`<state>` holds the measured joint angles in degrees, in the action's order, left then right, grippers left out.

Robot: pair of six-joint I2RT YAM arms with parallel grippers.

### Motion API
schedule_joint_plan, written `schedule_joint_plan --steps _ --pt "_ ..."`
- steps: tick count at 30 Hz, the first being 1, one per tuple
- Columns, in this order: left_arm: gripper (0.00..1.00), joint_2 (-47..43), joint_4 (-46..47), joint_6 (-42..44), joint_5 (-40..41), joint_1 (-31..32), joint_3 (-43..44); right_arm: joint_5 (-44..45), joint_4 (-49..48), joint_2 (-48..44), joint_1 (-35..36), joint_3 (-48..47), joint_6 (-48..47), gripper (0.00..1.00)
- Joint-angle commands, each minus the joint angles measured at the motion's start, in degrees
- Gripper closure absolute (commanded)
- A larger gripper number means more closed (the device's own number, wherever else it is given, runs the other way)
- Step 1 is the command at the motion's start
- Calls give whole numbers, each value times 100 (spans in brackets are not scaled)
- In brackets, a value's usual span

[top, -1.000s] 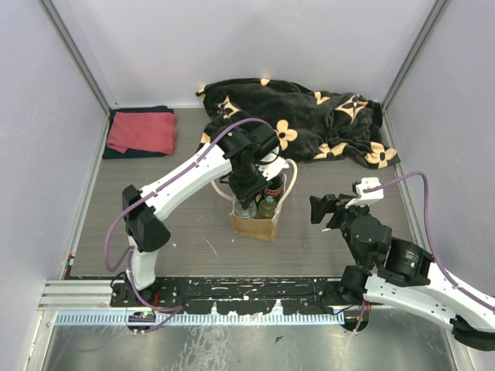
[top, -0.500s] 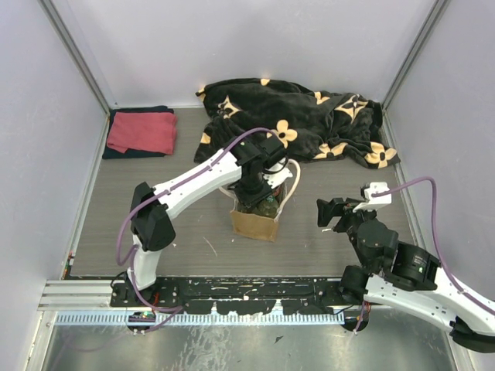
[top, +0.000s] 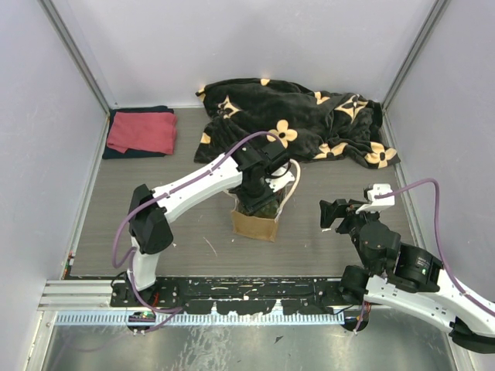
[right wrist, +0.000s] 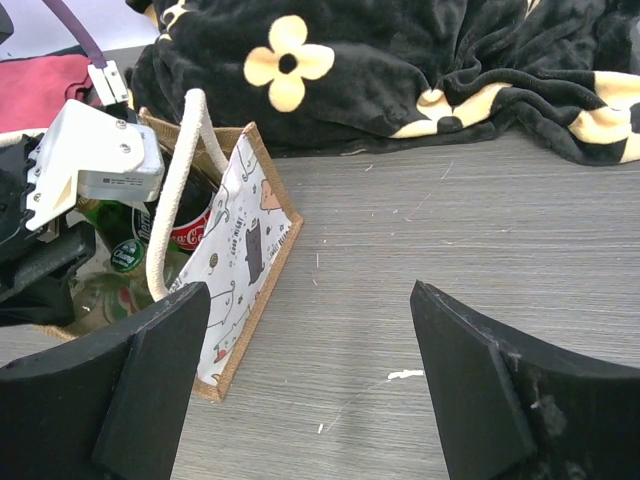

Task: Place the beverage into the canvas bag

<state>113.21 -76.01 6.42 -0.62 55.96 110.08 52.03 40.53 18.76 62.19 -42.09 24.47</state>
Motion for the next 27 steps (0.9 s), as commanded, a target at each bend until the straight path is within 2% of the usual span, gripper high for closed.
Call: schedule_joint_plan --steps 1,2,4,10,18,20,27 --pt "40 -21 285 41 78 87 -7 146 -98 -8 30 -18 95 13" --pt "34 -32 275 51 76 96 14 151 -98 2 30 -18 100 13" --pt "30 -59 267 61 80 107 66 154 -98 28 30 -19 98 13" --pt "27 -230 241 53 67 127 379 141 -98 55 30 -32 79 12" --pt "20 -1117 469 -87 -84 103 824 149 -135 303 30 -275 -49 12" --pt "16 -1391 558 -160 -217 46 796 137 -184 410 30 -357 -93 12" --pt "9 -2178 664 -237 86 -163 419 -46 -468 1007 30 -711 -327 11"
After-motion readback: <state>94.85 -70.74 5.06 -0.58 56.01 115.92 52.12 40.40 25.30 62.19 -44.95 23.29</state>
